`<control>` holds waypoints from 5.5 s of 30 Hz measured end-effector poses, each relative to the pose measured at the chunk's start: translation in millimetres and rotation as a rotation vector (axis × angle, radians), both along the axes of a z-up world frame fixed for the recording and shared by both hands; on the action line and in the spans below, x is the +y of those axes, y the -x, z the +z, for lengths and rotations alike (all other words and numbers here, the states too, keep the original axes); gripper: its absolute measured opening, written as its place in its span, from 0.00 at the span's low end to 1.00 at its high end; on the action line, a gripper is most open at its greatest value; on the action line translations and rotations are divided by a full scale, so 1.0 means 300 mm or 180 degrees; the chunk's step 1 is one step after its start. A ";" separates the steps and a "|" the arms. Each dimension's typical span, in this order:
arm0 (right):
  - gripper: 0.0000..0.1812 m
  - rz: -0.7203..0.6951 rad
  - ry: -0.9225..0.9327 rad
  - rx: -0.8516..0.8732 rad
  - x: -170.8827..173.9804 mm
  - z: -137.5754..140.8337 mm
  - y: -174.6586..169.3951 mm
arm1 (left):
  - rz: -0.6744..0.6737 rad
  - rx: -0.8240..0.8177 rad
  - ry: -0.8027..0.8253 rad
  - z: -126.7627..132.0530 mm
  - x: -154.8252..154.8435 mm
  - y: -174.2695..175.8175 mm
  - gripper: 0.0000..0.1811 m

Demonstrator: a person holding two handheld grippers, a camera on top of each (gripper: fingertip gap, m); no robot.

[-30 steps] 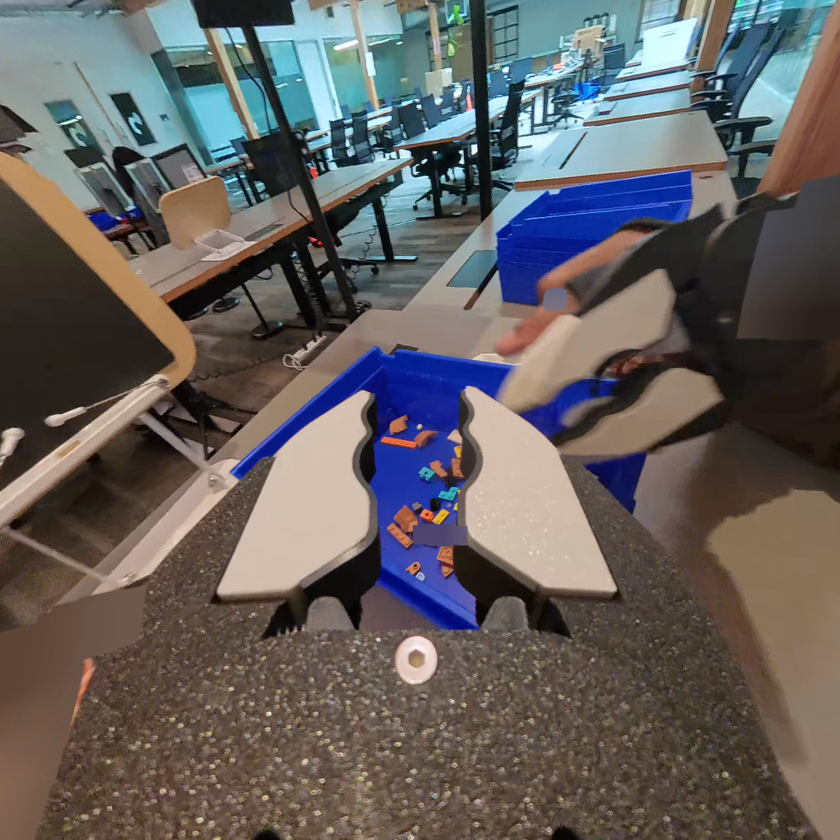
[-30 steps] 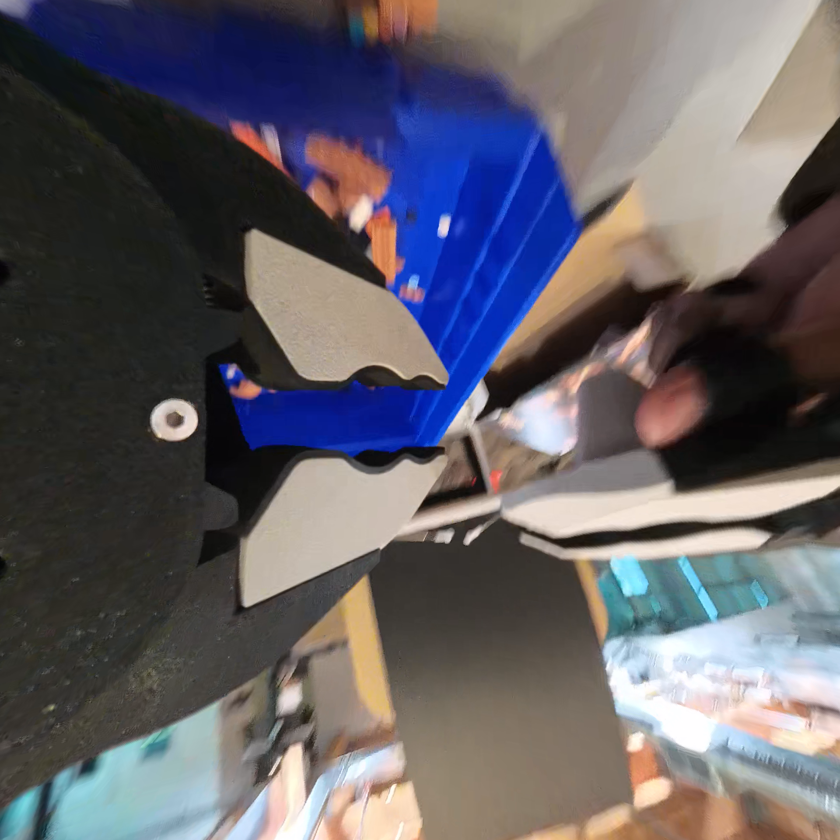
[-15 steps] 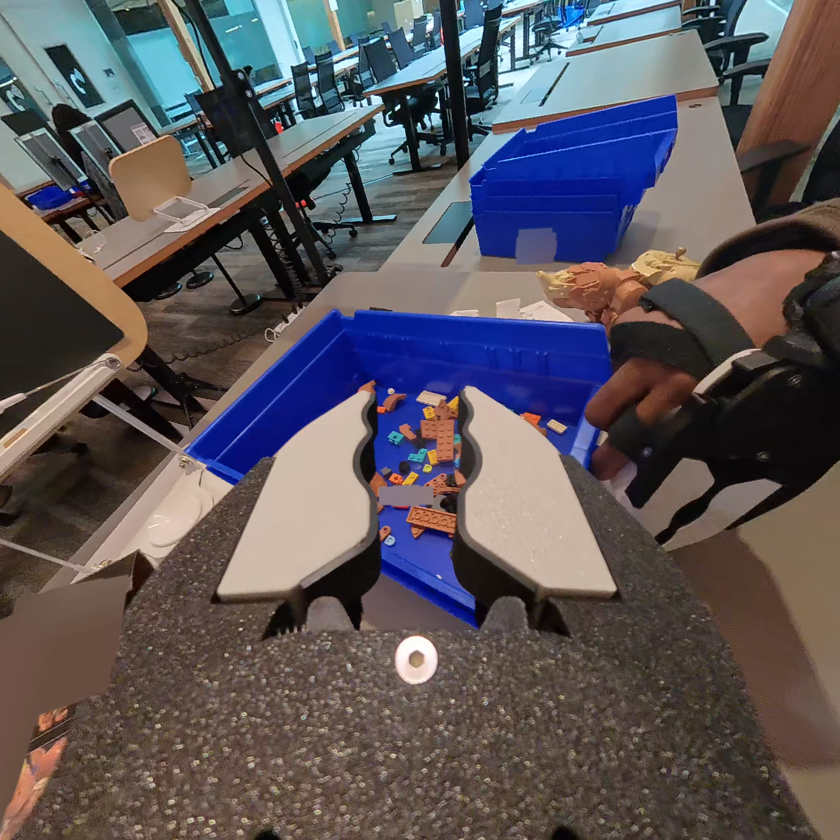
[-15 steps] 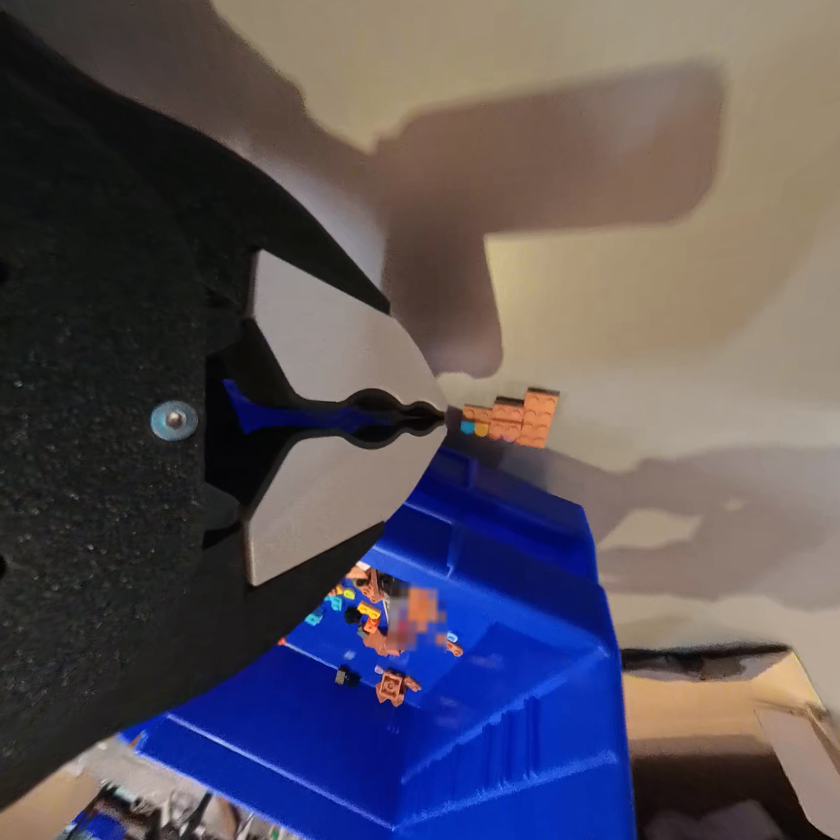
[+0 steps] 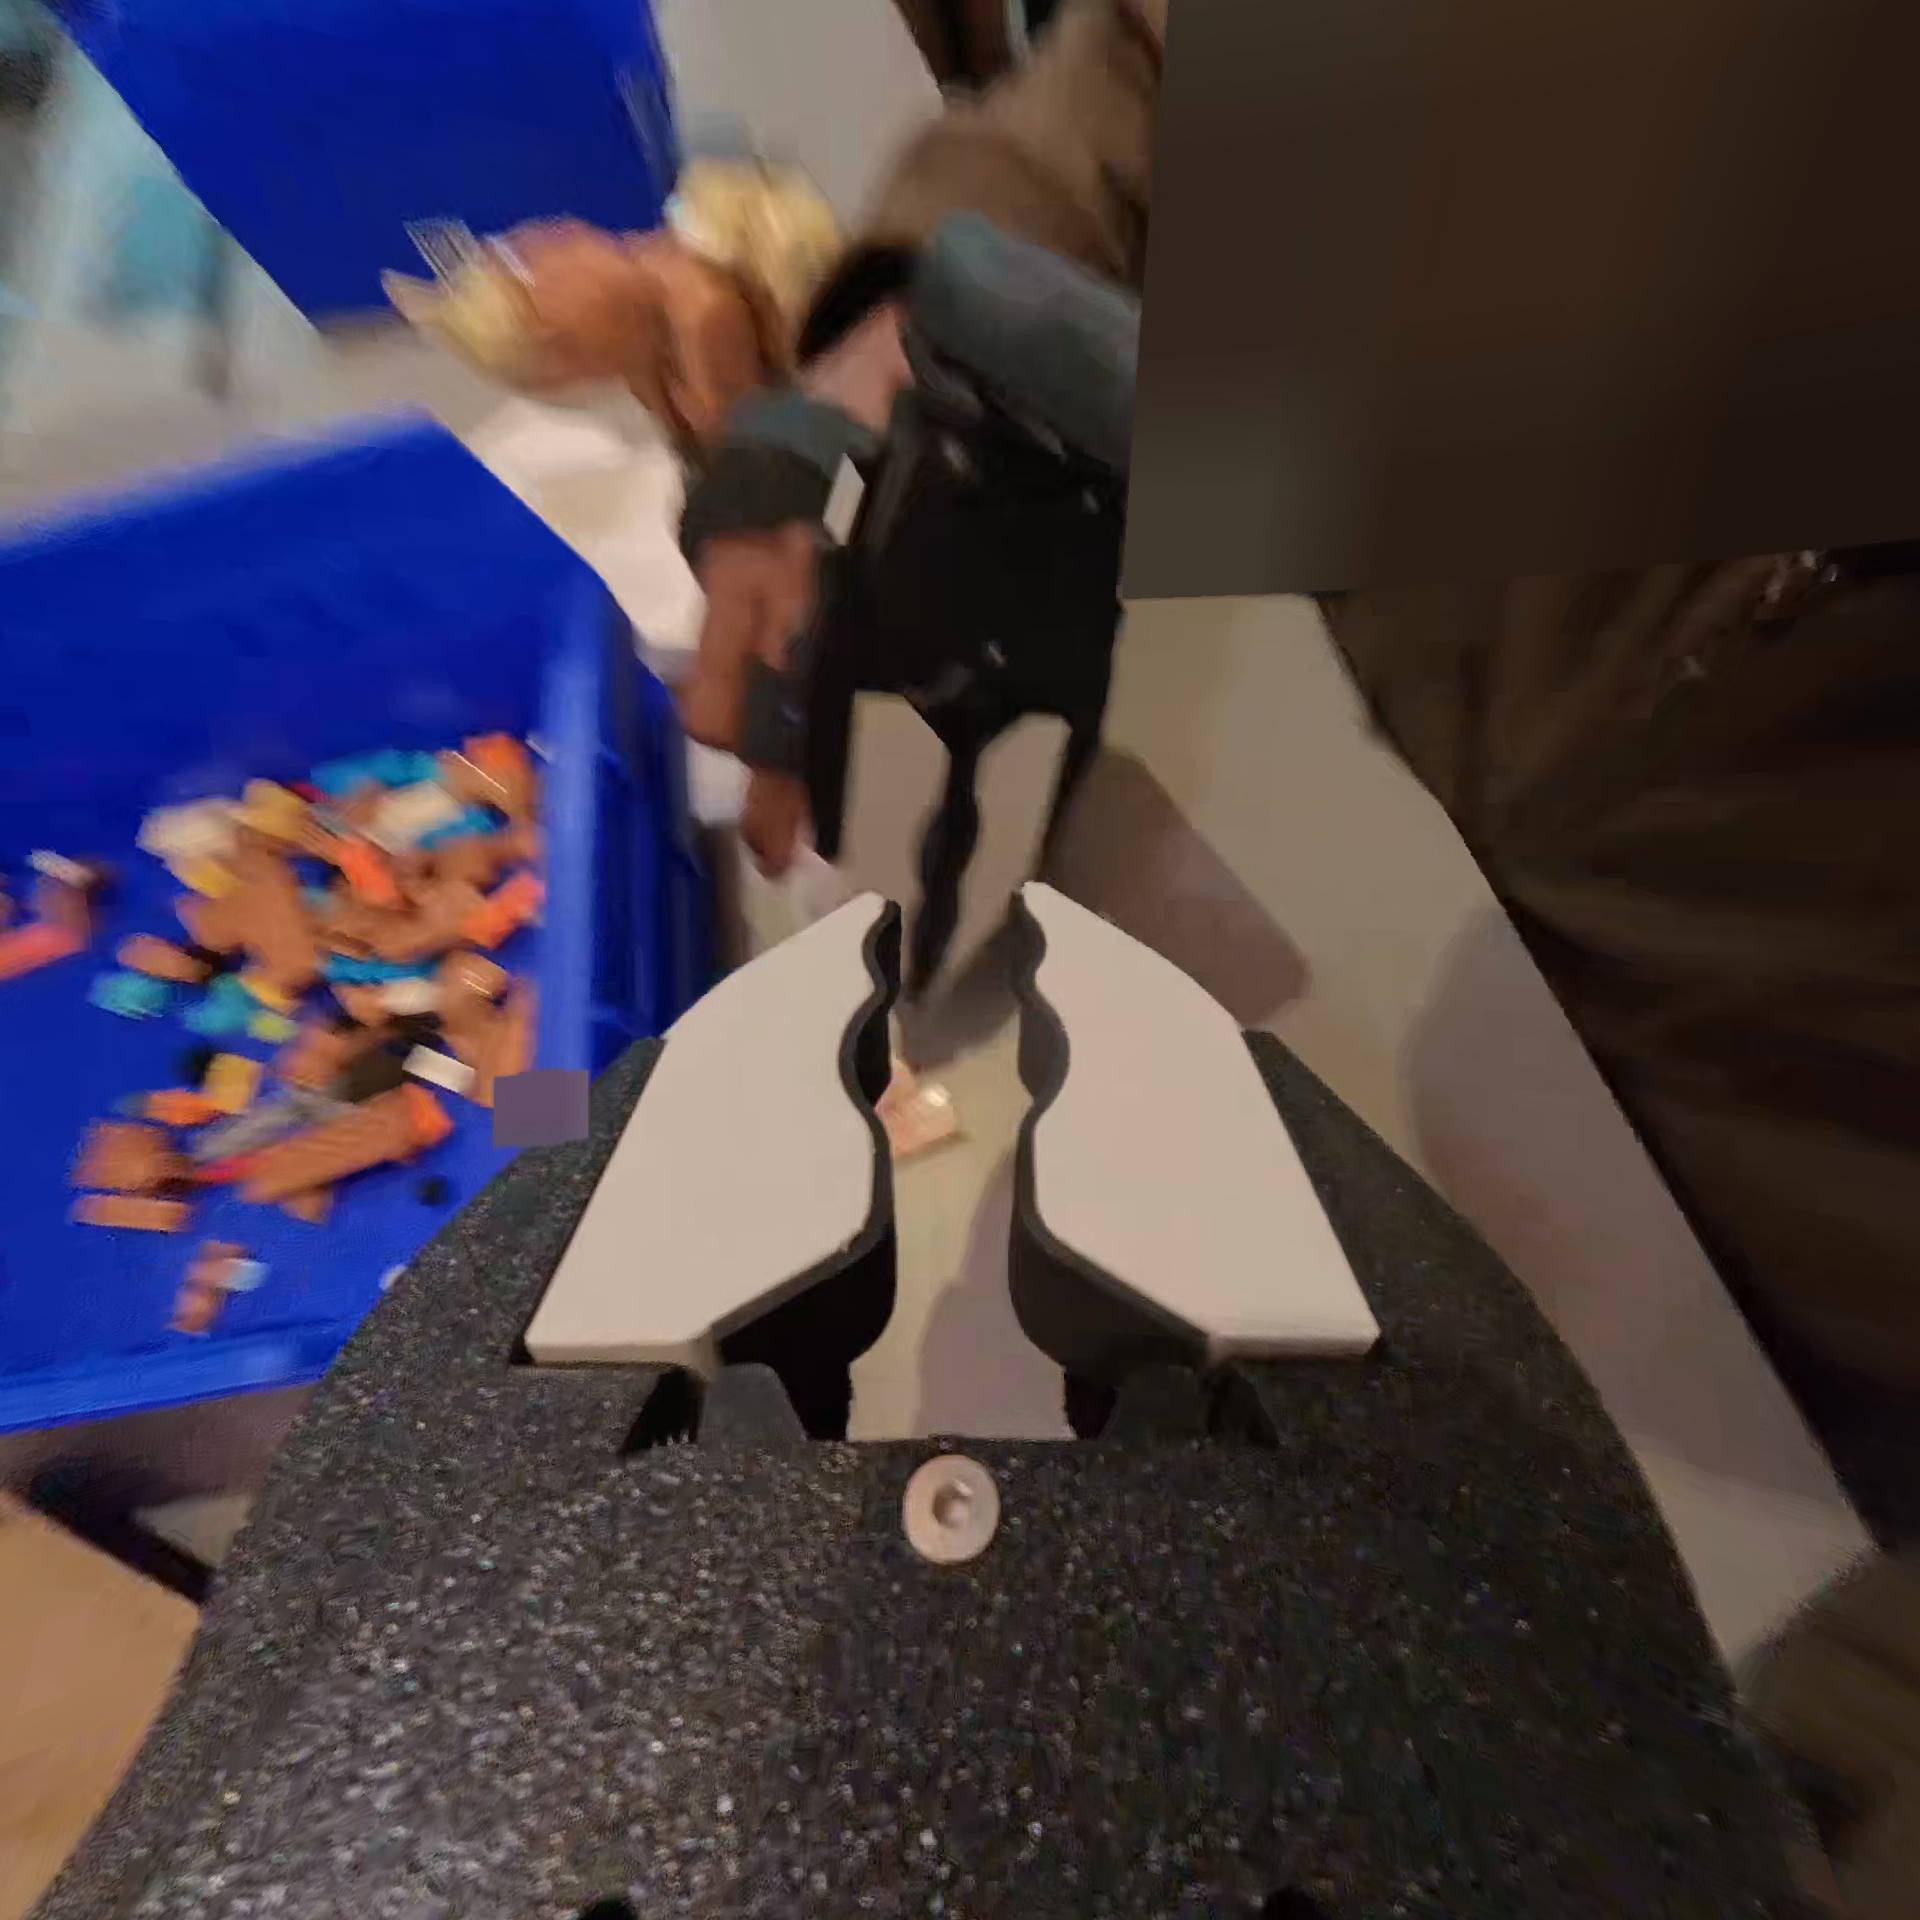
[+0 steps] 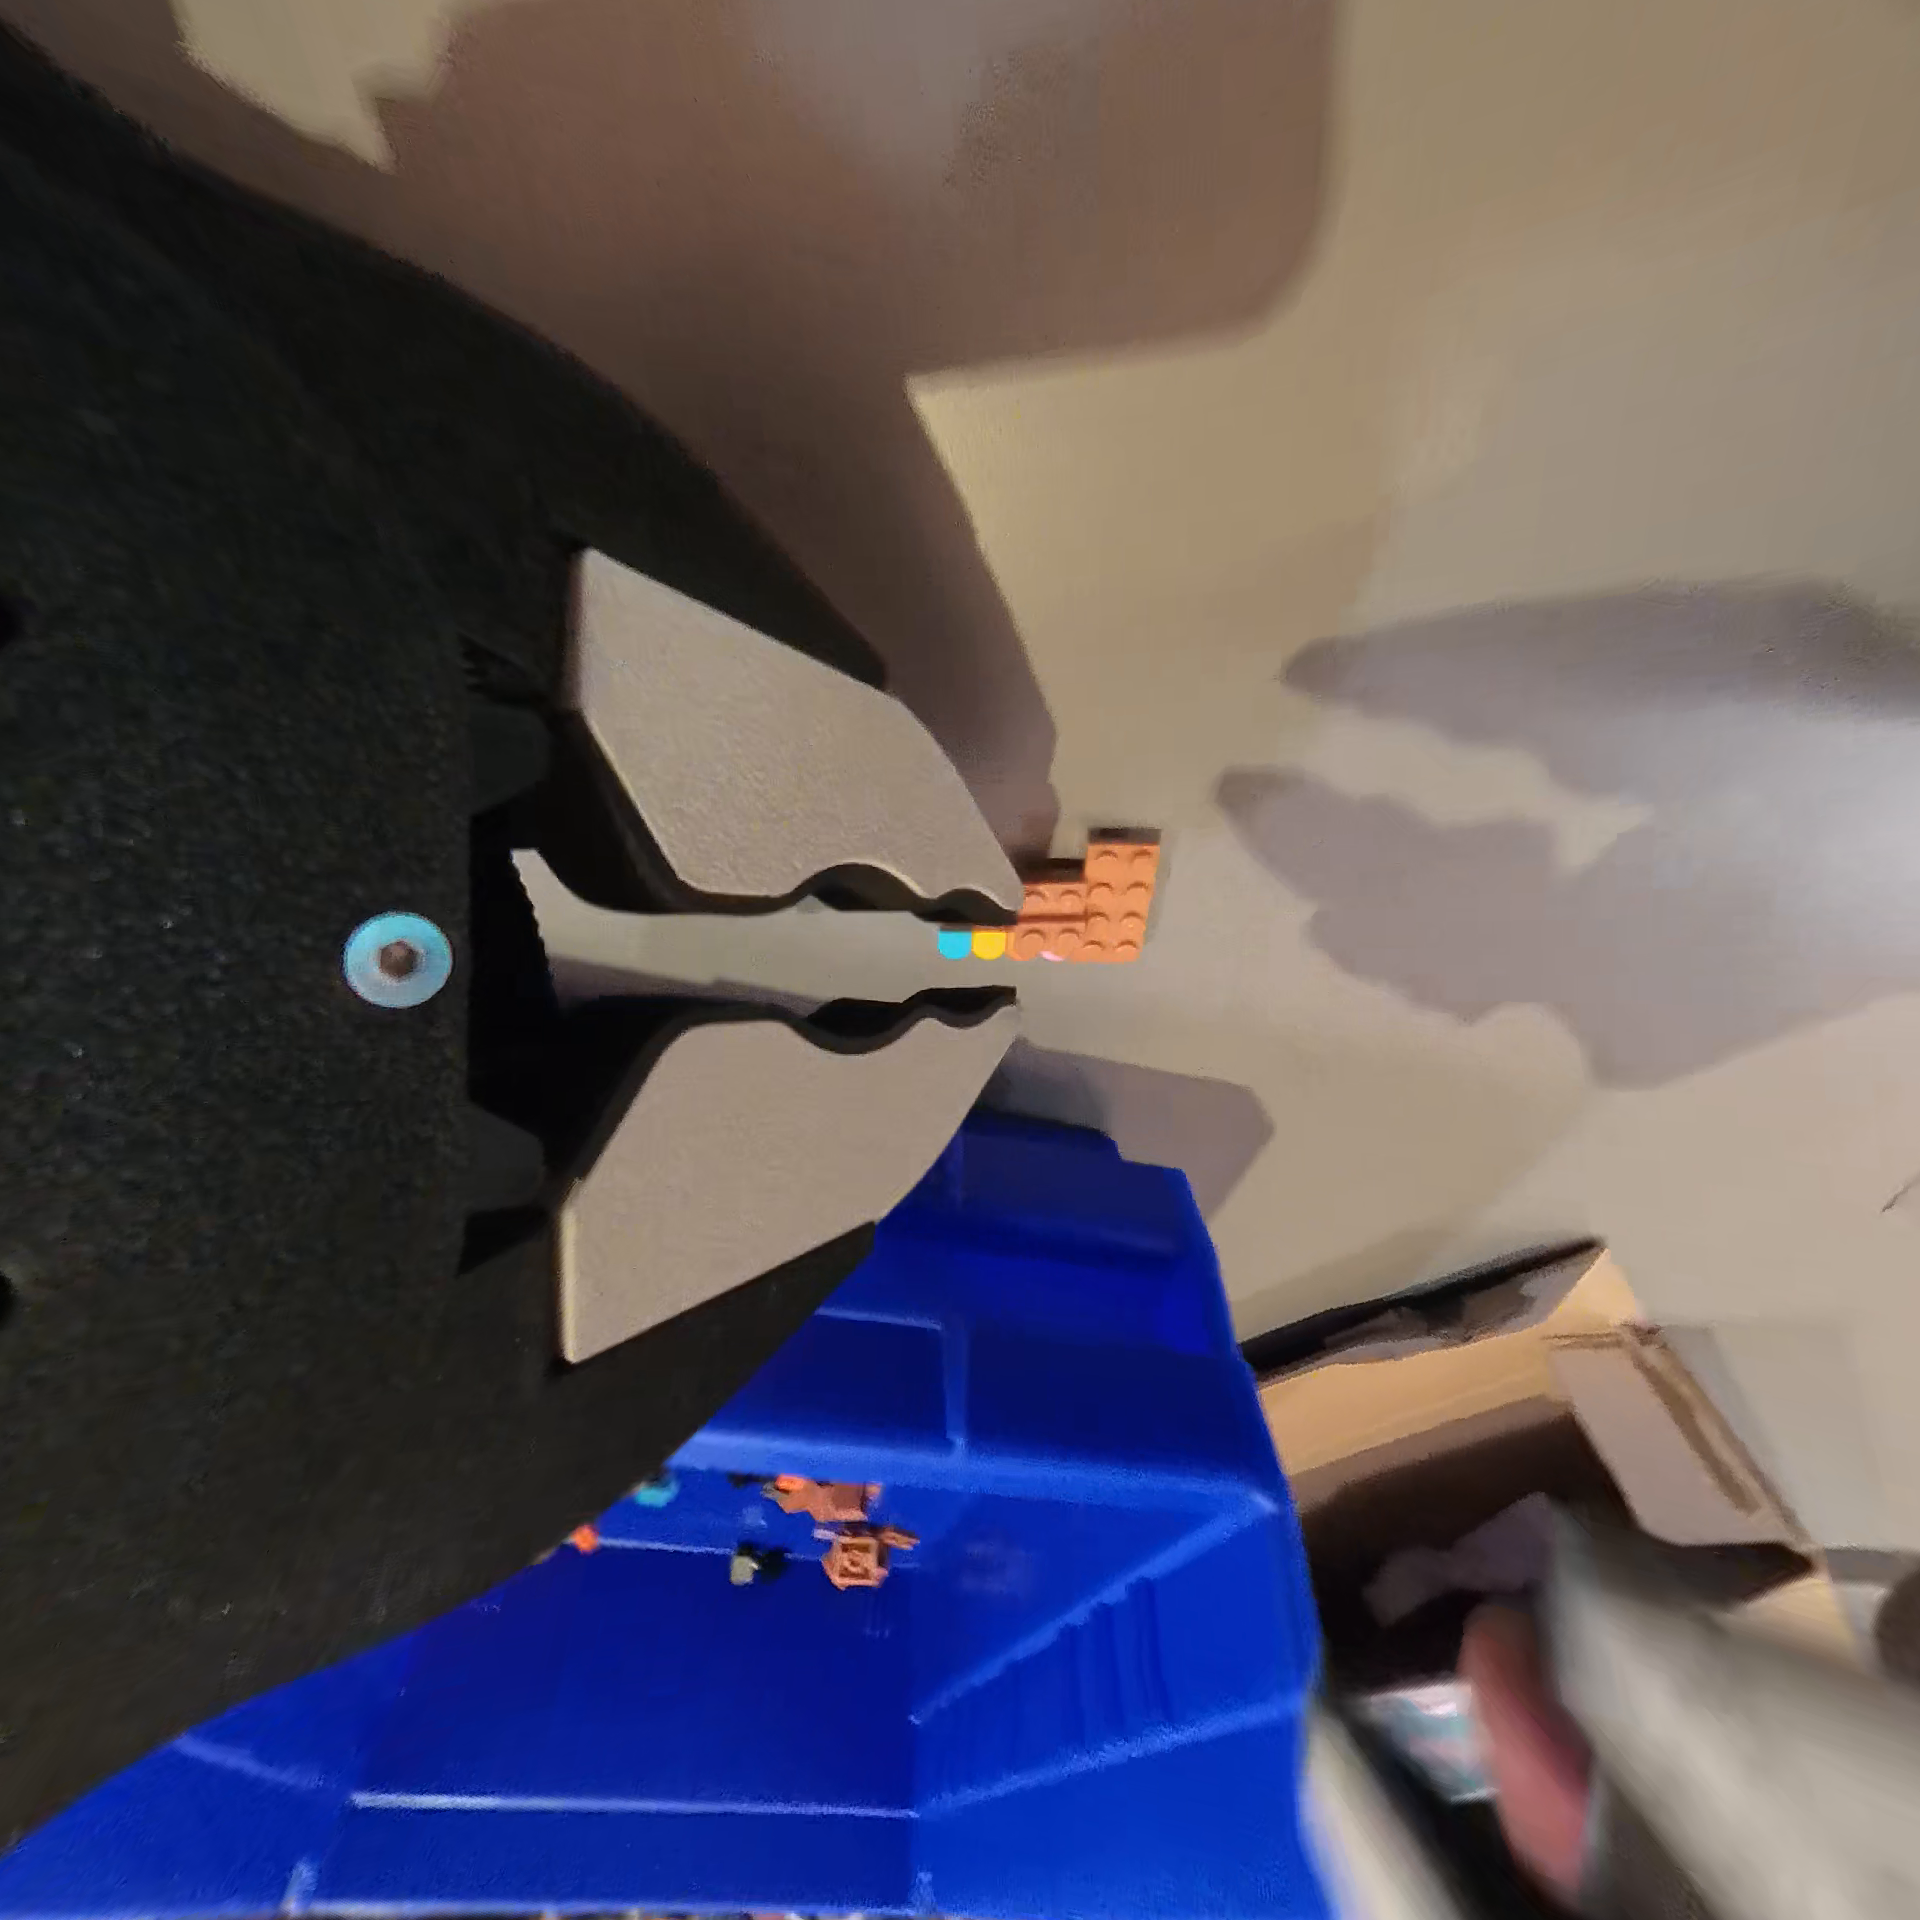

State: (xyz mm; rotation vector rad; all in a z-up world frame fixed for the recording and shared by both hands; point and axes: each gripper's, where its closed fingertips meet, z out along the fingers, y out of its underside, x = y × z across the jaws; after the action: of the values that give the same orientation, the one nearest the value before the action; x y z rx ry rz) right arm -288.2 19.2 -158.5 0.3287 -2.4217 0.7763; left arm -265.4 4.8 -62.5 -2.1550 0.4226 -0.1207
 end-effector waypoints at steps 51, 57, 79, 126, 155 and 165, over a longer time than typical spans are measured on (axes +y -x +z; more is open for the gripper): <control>0.10 -0.0485 0.0799 -0.0459 0.000 -0.088 0.070 | 0.1522 -0.0205 0.0589 -0.421 0.044 0.117 0.18; 0.10 -0.0356 0.0802 -0.0210 -0.006 -0.079 0.067 | 0.1537 -0.0340 0.0598 -0.423 0.039 0.116 0.18; 0.10 -0.0056 0.1108 0.0924 0.011 0.029 0.094 | 0.1617 -0.0635 0.0391 -0.371 0.003 0.150 0.19; 0.09 0.0336 0.1432 0.1167 -0.035 0.079 0.007 | 0.2452 0.0067 -0.2090 0.108 -0.036 0.352 0.29; 0.09 0.0049 0.2501 0.1667 0.032 0.299 0.020 | 0.1173 -0.1366 -0.1908 -0.050 0.130 0.064 0.09; 0.09 0.0099 0.2526 0.1565 0.025 0.293 0.013 | 0.1160 -0.1086 -0.2074 -0.045 0.133 0.061 0.10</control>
State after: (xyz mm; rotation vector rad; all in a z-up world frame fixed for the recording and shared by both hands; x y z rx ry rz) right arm -292.0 26.7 -70.6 0.2000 -1.5114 1.3971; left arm -283.7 44.6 -76.0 -1.4953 -0.1267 -0.1212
